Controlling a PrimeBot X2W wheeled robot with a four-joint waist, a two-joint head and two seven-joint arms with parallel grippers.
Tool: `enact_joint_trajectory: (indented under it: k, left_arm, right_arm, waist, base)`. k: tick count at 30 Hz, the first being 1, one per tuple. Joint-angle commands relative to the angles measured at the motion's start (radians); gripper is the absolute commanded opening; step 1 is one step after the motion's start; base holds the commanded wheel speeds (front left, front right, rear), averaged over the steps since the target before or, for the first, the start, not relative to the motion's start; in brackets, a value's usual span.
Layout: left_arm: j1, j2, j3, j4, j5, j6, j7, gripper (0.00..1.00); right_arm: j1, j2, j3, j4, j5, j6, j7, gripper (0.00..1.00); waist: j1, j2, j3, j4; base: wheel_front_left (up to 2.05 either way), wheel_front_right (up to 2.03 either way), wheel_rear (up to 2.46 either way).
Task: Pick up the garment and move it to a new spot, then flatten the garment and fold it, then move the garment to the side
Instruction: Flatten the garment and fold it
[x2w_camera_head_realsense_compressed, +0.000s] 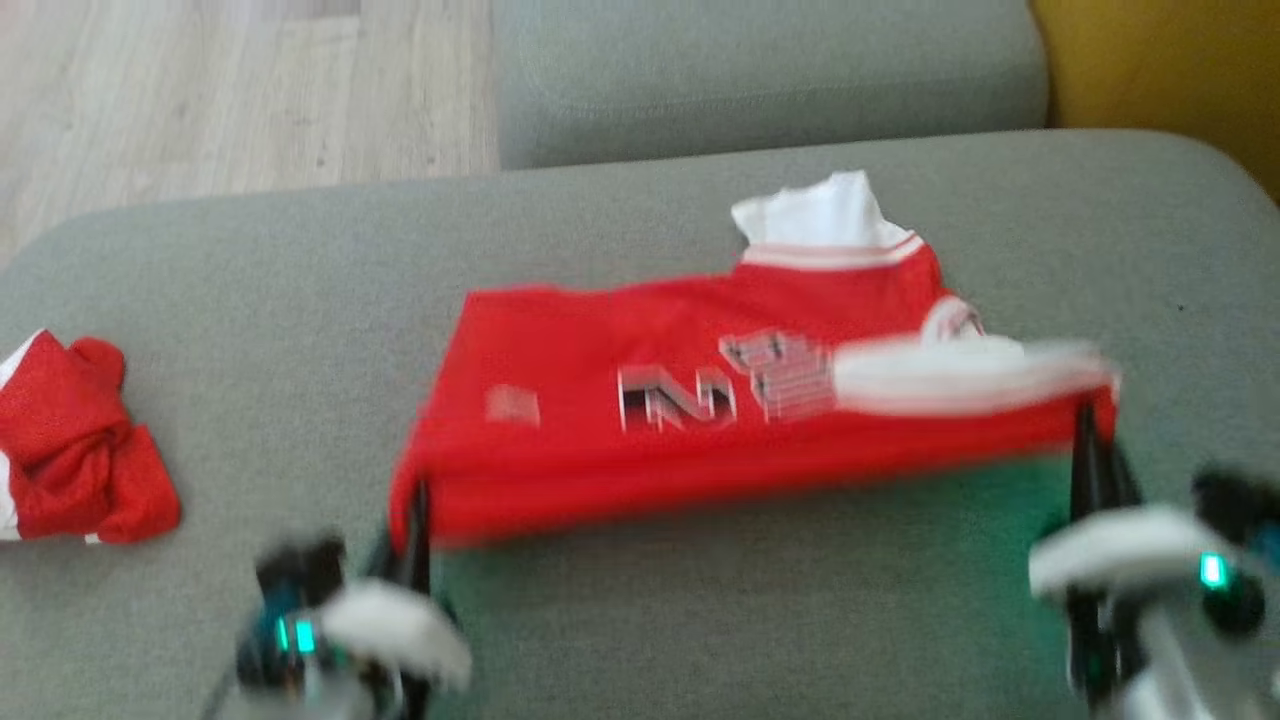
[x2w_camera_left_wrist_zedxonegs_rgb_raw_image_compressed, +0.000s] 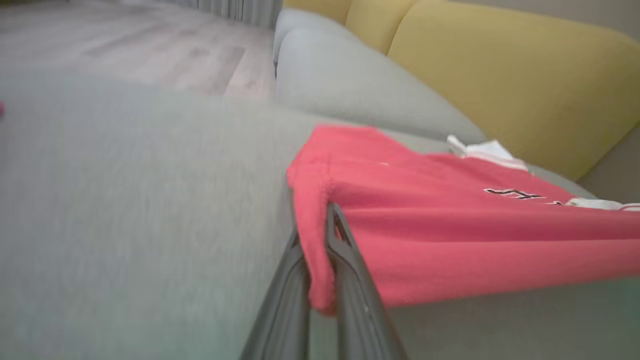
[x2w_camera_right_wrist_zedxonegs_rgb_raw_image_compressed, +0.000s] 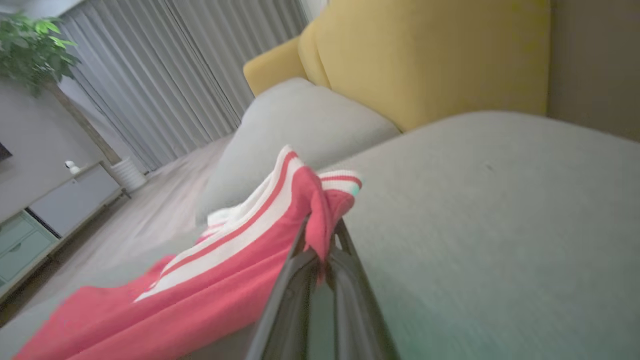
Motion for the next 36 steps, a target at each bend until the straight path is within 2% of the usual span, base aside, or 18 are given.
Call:
enact_joint_trajectory:
  k: [1,7,8,9,10,14,17,23,27,28,32,36]
  left_arm:
    - [0.008,0.020,0.041,-0.019,-0.011,0.002,-0.005,0.00]
    - [0.148,-0.003,0.050,-0.039,-0.018,0.015,-0.005,0.00]
    - [0.158,-0.006,0.052,-0.048,-0.015,0.018,-0.005,0.20]
    - [0.165,-0.008,0.051,-0.055,-0.010,0.022,-0.005,0.62]
    - [0.168,-0.009,0.052,-0.061,-0.006,0.025,-0.005,1.00]
    - [0.118,0.001,0.064,-0.117,0.030,0.041,-0.005,1.00]
    - [0.034,0.045,0.057,-0.136,0.058,0.038,0.008,1.00]
    - [-0.215,0.171,-0.006,-0.131,0.070,0.000,0.203,1.00]
    - [-0.323,0.239,-0.140,-0.152,-0.018,-0.006,0.355,1.00]
    - [-0.323,0.239,-0.140,-0.152,-0.018,-0.006,0.355,1.00]
    - [-0.381,0.310,-0.250,-0.180,-0.150,-0.007,0.428,1.00]
    - [-0.409,0.344,-0.313,-0.187,-0.232,-0.007,0.424,1.00]
  right_arm:
    - [0.007,-0.015,0.015,-0.042,0.013,-0.001,-0.004,0.00]
    - [0.137,-0.016,0.007,-0.054,0.027,-0.001,0.011,0.00]
    - [0.145,-0.016,0.006,-0.051,0.023,-0.001,0.020,0.00]
    - [0.149,-0.016,0.004,-0.048,0.018,-0.001,0.028,0.44]
    - [0.149,-0.015,0.001,-0.049,0.013,-0.001,0.030,1.00]
    - [0.110,-0.023,-0.030,-0.066,-0.057,-0.001,0.023,1.00]
    - [0.067,-0.027,-0.048,-0.082,-0.100,-0.001,0.021,1.00]
    - [-0.058,-0.026,-0.018,-0.117,-0.147,-0.001,0.044,1.00]
    - [-0.133,-0.023,0.024,-0.124,-0.154,-0.001,0.052,1.00]
    - [-0.133,-0.023,0.024,-0.124,-0.154,-0.001,0.052,1.00]
    - [-0.177,-0.020,0.061,-0.113,-0.150,-0.001,0.048,1.00]
    - [-0.196,-0.022,0.079,-0.093,-0.141,-0.001,0.038,1.00]
  waist:
    - [0.0003,0.0000,-0.007,-0.001]
    - [0.0003,0.0000,-0.007,0.000]
    - [0.0003,0.0000,-0.006,0.001]
    - [0.0003,0.0000,-0.004,0.001]
    - [0.0003,0.0000,0.000,0.002]
    - [0.0003,0.0000,0.031,0.009]
    - [0.0003,0.0000,0.064,0.014]
    - [0.0003,0.0000,0.159,0.007]
    - [0.0003,0.0000,0.215,-0.006]
    - [0.0003,0.0000,0.215,-0.006]
    - [0.0003,0.0000,0.257,-0.018]
    - [0.0003,0.0000,0.282,-0.025]
  base:
    - [0.00,0.00,0.00]
    - [0.00,0.00,0.00]
    - [0.00,0.00,0.00]
    - [0.00,0.00,0.00]
    - [0.00,0.00,0.00]
    - [0.00,0.00,0.00]
    - [0.00,0.00,0.00]
    - [0.00,0.00,0.00]
    - [0.00,0.00,0.00]
    - [0.00,0.00,0.00]
    - [0.00,0.00,0.00]
    - [0.00,0.00,0.00]
